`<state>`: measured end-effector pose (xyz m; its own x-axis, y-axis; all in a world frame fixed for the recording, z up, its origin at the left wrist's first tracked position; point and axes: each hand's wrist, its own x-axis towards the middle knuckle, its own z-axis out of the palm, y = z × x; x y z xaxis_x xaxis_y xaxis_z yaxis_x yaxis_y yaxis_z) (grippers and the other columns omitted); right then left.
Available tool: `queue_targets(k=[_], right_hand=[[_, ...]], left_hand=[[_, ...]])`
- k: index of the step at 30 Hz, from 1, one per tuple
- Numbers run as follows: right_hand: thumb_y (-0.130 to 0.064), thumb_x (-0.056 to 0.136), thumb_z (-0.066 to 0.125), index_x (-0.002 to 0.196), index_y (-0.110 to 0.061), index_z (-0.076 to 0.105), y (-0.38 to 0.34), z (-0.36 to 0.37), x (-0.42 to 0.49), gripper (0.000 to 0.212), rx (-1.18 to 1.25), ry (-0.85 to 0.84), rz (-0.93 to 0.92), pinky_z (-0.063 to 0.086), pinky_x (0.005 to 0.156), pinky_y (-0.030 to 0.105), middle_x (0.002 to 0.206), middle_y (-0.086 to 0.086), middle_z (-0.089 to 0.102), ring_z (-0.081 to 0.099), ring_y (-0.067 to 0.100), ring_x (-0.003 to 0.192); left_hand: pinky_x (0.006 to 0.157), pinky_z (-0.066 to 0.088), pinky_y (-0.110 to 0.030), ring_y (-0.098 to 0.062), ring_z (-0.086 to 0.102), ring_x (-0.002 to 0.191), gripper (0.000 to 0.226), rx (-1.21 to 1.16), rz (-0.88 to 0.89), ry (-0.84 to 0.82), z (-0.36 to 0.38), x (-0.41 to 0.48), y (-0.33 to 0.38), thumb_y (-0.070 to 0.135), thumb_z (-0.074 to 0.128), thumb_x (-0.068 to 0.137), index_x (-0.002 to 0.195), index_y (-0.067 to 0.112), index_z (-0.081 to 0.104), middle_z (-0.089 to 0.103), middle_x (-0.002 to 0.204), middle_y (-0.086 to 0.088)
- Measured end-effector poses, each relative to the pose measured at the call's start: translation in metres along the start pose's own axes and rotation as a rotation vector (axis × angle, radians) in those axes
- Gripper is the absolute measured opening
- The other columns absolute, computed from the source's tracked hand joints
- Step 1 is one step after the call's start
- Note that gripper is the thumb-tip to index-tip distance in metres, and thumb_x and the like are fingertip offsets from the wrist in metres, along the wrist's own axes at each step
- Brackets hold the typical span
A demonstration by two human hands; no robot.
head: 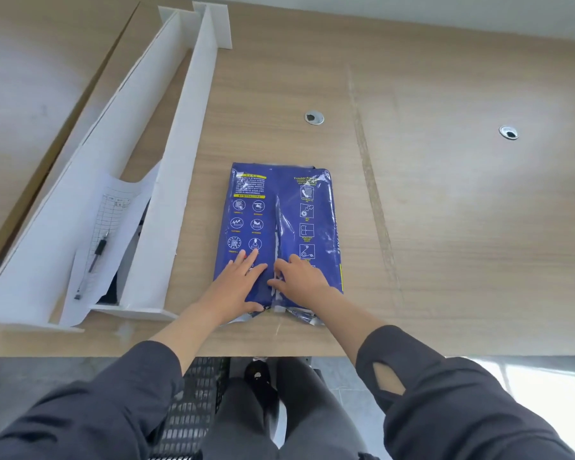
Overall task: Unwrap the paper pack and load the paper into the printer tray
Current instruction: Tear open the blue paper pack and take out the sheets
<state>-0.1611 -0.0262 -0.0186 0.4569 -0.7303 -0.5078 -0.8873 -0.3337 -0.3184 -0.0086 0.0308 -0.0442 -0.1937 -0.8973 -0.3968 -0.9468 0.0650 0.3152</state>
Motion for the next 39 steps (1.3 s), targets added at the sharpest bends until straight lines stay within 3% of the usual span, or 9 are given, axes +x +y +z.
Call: queue_targets(k=[6,9,12,15,20,25,29,33,39], right_hand=[[-0.047,0.079,0.062,0.088,-0.022,0.034,0.002,0.003,-0.008,0.038,0.075,-0.018,0.005,0.039,0.090,0.048,0.098,0.007,0.055,0.053,0.027,0.090],[-0.043,0.080,0.063,0.087,-0.022,0.035,0.007,0.006,-0.008,0.035,0.142,-0.021,-0.006,0.037,0.083,0.043,0.089,0.001,0.051,0.047,0.022,0.083],[-0.036,0.091,0.048,0.095,-0.018,0.047,0.010,0.003,-0.003,0.018,0.186,-0.037,-0.018,0.036,0.078,0.040,0.098,0.006,0.061,0.051,0.025,0.088],[-0.025,0.096,0.038,0.106,-0.017,0.052,0.013,0.000,0.001,0.019,0.229,-0.068,-0.018,0.043,0.088,0.045,0.107,0.008,0.065,0.055,0.029,0.100],[-0.025,0.095,0.039,0.099,-0.014,0.059,0.016,-0.005,0.005,0.023,0.318,-0.085,-0.001,0.047,0.083,0.040,0.097,0.009,0.067,0.055,0.026,0.087],[-0.043,0.089,0.052,0.078,-0.018,0.051,0.011,-0.005,0.005,0.028,0.295,-0.042,0.032,0.041,0.069,0.033,0.079,0.001,0.056,0.049,0.020,0.075],[-0.034,0.083,0.061,0.060,-0.027,0.033,0.008,-0.002,0.005,0.037,0.302,0.003,0.074,0.041,0.069,0.033,0.088,0.009,0.064,0.050,0.021,0.076],[-0.010,0.079,0.055,0.064,-0.019,0.041,0.014,-0.006,0.002,0.023,0.463,0.025,0.053,0.040,0.067,0.032,0.069,0.002,0.050,0.044,0.022,0.071],[-0.004,0.078,0.053,0.081,-0.020,0.050,0.029,-0.024,-0.010,0.016,0.570,0.038,-0.001,0.038,0.058,0.018,0.068,-0.005,0.046,0.043,0.014,0.064]], left_hand=[[0.119,0.009,-0.043,-0.028,-0.003,0.147,0.083,-0.062,0.000,0.017,-0.003,-0.002,0.004,0.041,0.066,0.079,0.145,0.018,0.021,0.001,0.160,-0.004],[0.114,0.027,-0.049,-0.027,0.029,0.139,0.061,-0.115,0.125,0.182,-0.003,-0.011,0.011,0.032,0.074,0.072,0.126,0.016,0.050,0.037,0.147,-0.006],[0.092,0.049,-0.047,-0.027,0.057,0.112,0.041,-0.057,0.246,0.368,0.000,-0.021,0.019,0.021,0.082,0.062,0.098,0.015,0.064,0.061,0.117,-0.007],[0.080,0.052,-0.042,-0.024,0.059,0.102,0.035,-0.030,0.300,0.474,0.002,-0.021,0.027,0.021,0.087,0.053,0.082,0.018,0.067,0.067,0.103,-0.007],[0.076,0.049,-0.033,-0.012,0.044,0.093,0.018,-0.107,0.336,0.534,0.008,-0.019,0.028,0.021,0.087,0.056,0.064,0.023,0.071,0.069,0.086,-0.001],[0.071,0.041,-0.024,-0.006,0.044,0.083,0.019,-0.136,0.400,0.486,0.021,-0.031,0.025,0.018,0.086,0.059,0.073,0.024,0.075,0.068,0.071,0.006],[0.068,0.031,-0.020,-0.007,0.045,0.075,0.030,0.015,0.495,0.382,0.027,-0.043,0.031,0.016,0.089,0.051,0.071,0.030,0.071,0.062,0.063,0.010],[0.069,0.032,-0.020,-0.008,0.056,0.061,0.039,0.150,0.501,0.271,0.043,-0.060,0.033,0.019,0.088,0.048,0.082,0.031,0.072,0.063,0.063,0.016],[0.059,0.046,-0.013,-0.002,0.061,0.061,0.045,0.073,0.307,0.196,0.033,-0.060,0.039,0.034,0.073,0.069,0.111,0.023,0.063,0.067,0.066,0.013]])
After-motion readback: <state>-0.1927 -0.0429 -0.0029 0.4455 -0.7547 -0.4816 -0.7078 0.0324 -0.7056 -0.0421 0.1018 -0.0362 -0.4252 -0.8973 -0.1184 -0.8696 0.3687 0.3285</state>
